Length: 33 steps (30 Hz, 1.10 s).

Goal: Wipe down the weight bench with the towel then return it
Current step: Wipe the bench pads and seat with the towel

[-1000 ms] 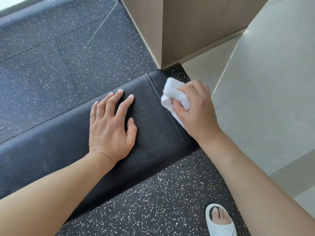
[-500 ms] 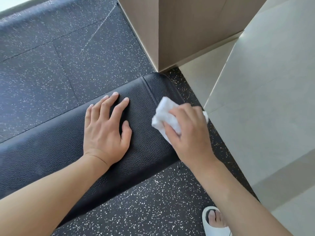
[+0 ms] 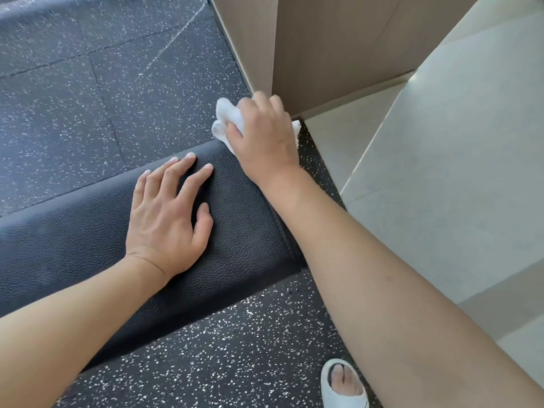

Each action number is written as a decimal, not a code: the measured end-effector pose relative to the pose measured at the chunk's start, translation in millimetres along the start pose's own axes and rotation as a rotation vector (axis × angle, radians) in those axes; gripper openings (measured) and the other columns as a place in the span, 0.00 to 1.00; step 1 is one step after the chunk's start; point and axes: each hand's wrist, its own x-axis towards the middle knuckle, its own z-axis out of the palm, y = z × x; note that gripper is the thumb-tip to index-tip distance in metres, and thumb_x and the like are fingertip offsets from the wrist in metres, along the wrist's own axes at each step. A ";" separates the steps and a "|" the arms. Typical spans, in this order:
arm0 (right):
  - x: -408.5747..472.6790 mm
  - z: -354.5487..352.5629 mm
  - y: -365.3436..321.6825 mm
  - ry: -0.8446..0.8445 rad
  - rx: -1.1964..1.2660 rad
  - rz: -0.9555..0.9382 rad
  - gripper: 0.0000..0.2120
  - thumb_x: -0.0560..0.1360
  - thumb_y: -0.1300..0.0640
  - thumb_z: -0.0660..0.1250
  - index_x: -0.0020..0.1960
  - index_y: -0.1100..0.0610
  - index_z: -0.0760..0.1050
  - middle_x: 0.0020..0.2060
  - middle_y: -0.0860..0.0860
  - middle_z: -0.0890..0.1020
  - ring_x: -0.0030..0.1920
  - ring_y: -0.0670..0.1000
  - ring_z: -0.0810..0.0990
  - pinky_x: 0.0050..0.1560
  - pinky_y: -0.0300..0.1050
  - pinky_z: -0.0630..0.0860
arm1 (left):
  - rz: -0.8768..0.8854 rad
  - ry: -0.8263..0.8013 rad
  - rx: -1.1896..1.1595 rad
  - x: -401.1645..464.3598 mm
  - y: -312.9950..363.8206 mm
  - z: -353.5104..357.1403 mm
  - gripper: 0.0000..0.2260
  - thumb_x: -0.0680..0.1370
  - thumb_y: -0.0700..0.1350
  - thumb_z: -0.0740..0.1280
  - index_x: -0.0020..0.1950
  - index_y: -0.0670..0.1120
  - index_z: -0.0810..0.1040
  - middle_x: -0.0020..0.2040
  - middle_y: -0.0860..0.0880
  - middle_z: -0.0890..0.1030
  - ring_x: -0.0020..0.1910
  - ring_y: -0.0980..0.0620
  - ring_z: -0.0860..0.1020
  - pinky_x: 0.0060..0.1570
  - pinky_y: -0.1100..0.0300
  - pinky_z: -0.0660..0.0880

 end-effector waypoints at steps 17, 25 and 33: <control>-151.3 -31.3 -58.0 -0.022 -0.002 0.054 0.12 0.80 0.51 0.62 0.47 0.60 0.74 0.43 0.54 0.75 0.42 0.55 0.69 0.45 0.52 0.68 | -0.145 -0.002 -0.180 -59.0 -57.9 -33.5 0.25 0.78 0.49 0.59 0.76 0.50 0.71 0.80 0.48 0.66 0.79 0.42 0.63 0.76 0.33 0.58; -177.0 27.9 -216.4 -0.042 0.073 -0.098 0.18 0.81 0.45 0.60 0.48 0.60 0.76 0.42 0.55 0.75 0.40 0.55 0.70 0.43 0.48 0.65 | -0.215 -0.141 -0.032 -199.5 -187.6 -85.7 0.26 0.81 0.54 0.56 0.79 0.50 0.69 0.81 0.47 0.65 0.80 0.41 0.63 0.76 0.34 0.58; -198.0 78.9 -329.3 -0.074 0.147 -0.257 0.17 0.81 0.45 0.65 0.51 0.60 0.77 0.42 0.55 0.77 0.41 0.56 0.73 0.42 0.51 0.70 | -0.284 -0.135 -0.058 -227.4 -225.6 -98.9 0.28 0.79 0.53 0.56 0.78 0.45 0.68 0.80 0.47 0.67 0.79 0.42 0.65 0.74 0.35 0.63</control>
